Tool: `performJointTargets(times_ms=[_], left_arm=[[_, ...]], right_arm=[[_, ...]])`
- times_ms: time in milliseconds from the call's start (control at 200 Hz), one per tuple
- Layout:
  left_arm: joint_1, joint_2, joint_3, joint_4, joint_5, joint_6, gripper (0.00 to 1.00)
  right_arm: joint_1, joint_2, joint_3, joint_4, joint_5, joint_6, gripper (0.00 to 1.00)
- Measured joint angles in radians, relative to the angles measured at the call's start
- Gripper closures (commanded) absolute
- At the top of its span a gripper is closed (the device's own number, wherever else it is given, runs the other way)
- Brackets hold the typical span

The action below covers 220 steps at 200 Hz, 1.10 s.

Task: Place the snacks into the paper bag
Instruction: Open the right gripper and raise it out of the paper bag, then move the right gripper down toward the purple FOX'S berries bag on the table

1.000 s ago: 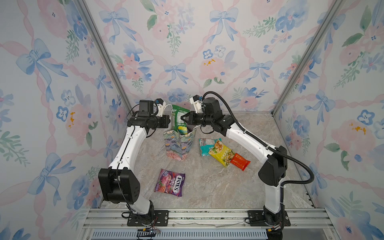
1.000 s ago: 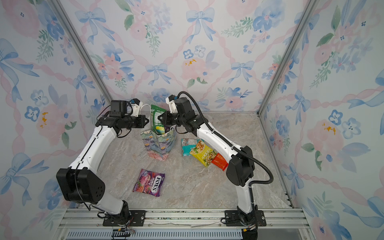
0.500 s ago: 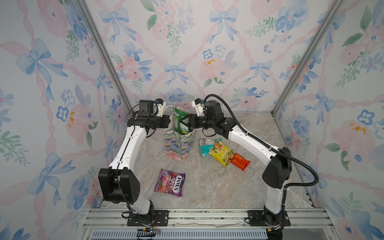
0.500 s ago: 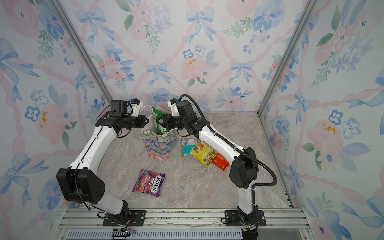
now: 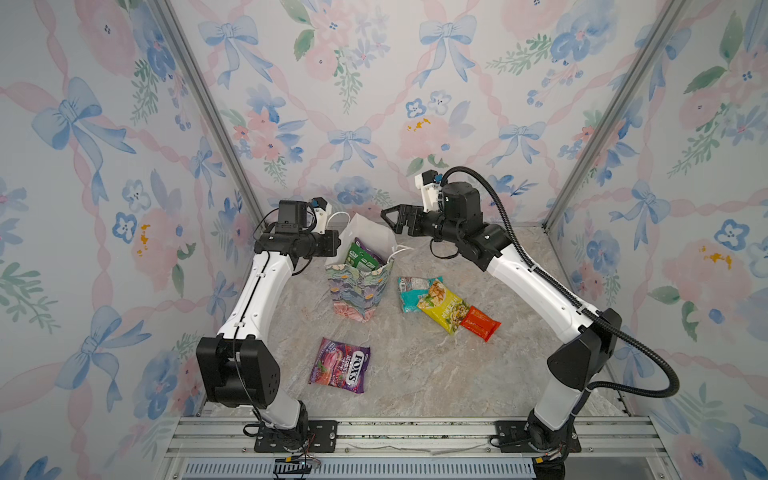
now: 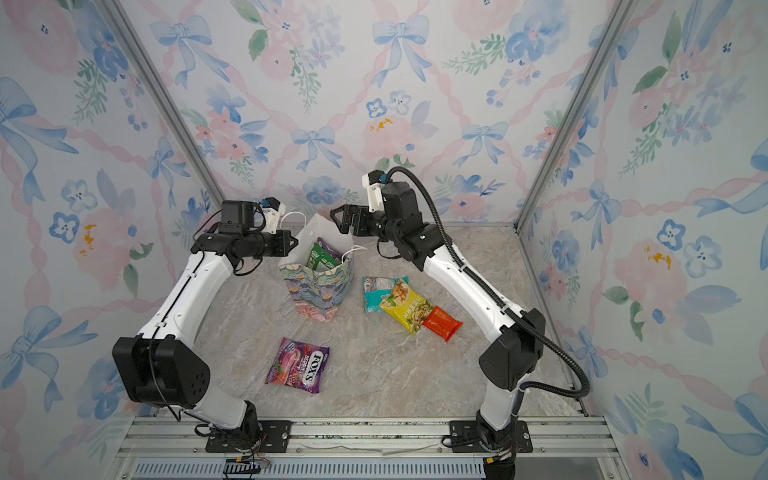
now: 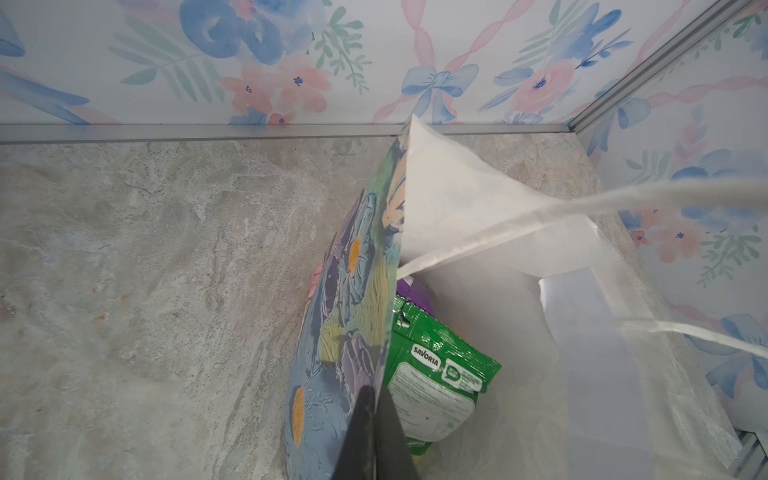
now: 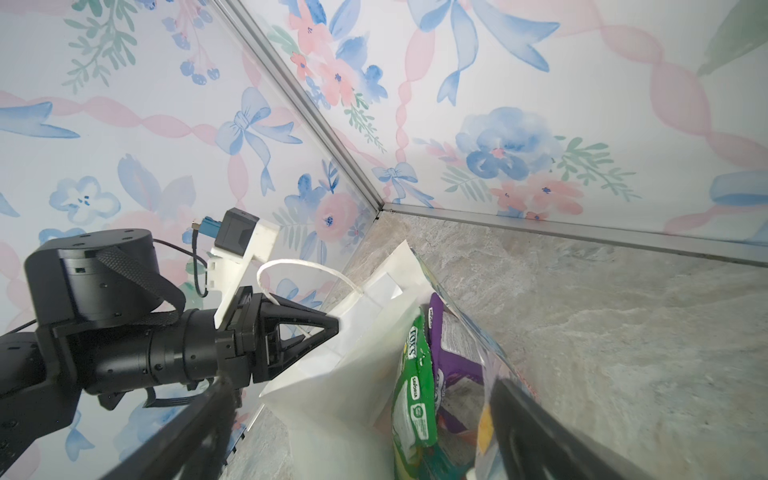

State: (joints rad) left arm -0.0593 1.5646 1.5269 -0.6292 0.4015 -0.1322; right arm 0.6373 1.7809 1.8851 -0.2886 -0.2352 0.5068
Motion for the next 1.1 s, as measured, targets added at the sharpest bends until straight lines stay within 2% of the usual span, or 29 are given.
performJointTargets(times_ms=[160, 420, 565, 795, 925, 1100], left_arm=[[0.000, 0.000, 0.000, 0.000, 0.000, 0.000, 1.00], [0.000, 0.000, 0.000, 0.000, -0.001, 0.000, 1.00], [0.000, 0.000, 0.000, 0.000, 0.000, 0.000, 1.00], [0.000, 0.000, 0.000, 0.000, 0.000, 0.000, 1.00], [0.000, 0.000, 0.000, 0.000, 0.000, 0.000, 1.00], [0.000, 0.000, 0.000, 0.000, 0.000, 0.000, 1.00]], right_arm=[[-0.002, -0.067, -0.062, -0.011, 0.027, -0.027, 0.02], [0.002, -0.287, -0.421, -0.049, 0.069, -0.040, 0.03], [0.033, -0.349, -0.600, -0.101, 0.070, -0.047, 0.06], [0.190, -0.299, -0.717, -0.176, 0.009, -0.045, 0.12], [0.264, -0.192, -0.704, -0.180, -0.043, -0.043, 0.18], [0.301, -0.023, -0.647, -0.185, -0.127, -0.045, 0.26]])
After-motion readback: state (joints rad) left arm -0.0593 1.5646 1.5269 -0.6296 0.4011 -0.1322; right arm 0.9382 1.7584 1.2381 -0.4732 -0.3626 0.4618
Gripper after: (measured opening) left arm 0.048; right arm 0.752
